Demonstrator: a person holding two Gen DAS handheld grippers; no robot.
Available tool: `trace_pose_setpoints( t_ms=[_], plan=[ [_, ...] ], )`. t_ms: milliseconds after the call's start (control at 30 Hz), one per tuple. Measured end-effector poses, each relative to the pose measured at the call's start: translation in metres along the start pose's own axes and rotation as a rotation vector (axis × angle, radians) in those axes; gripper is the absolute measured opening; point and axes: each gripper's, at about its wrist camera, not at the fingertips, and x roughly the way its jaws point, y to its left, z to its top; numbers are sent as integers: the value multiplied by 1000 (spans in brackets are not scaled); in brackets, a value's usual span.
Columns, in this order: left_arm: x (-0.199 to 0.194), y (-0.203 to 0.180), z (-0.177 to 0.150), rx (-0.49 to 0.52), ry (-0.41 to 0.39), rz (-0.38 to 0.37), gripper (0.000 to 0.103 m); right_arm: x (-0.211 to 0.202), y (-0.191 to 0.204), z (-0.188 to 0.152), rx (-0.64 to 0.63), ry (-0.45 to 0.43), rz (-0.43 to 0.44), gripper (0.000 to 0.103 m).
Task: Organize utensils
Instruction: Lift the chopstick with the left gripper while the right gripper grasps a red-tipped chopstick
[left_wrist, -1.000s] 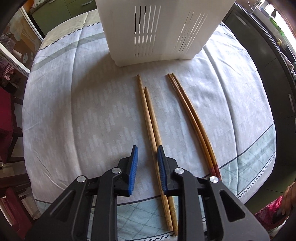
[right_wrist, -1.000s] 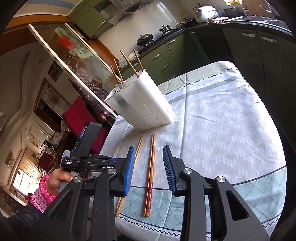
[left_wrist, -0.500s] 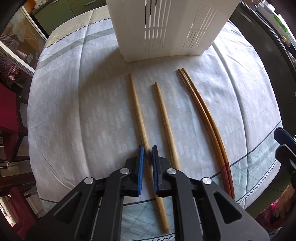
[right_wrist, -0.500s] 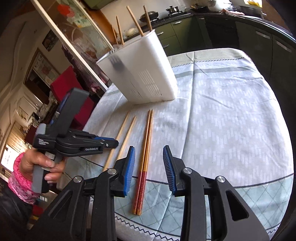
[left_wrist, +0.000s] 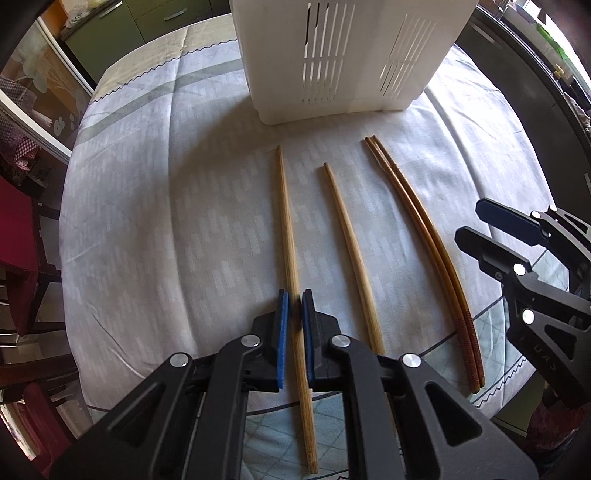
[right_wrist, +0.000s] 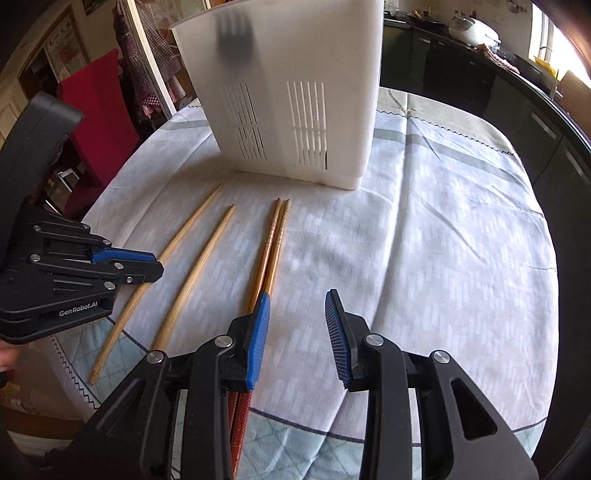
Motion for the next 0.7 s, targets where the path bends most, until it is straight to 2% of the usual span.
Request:
trace_pose_setpoints(
  t_ms=[300, 467, 567, 700],
  plan=[
    [-6, -1, -3, 2, -9, -19, 8, 15, 11, 10, -27, 22, -79, 33],
    [-6, 2, -1, -1, -8, -21, 8, 26, 18, 13, -53, 47, -72, 33],
    [-5, 7, 1, -28, 6, -47, 8, 22, 16, 20, -36, 27, -69, 32],
    [-4, 18, 5, -44, 17, -82, 8, 9, 17, 23, -27, 5, -15, 32]
  ],
)
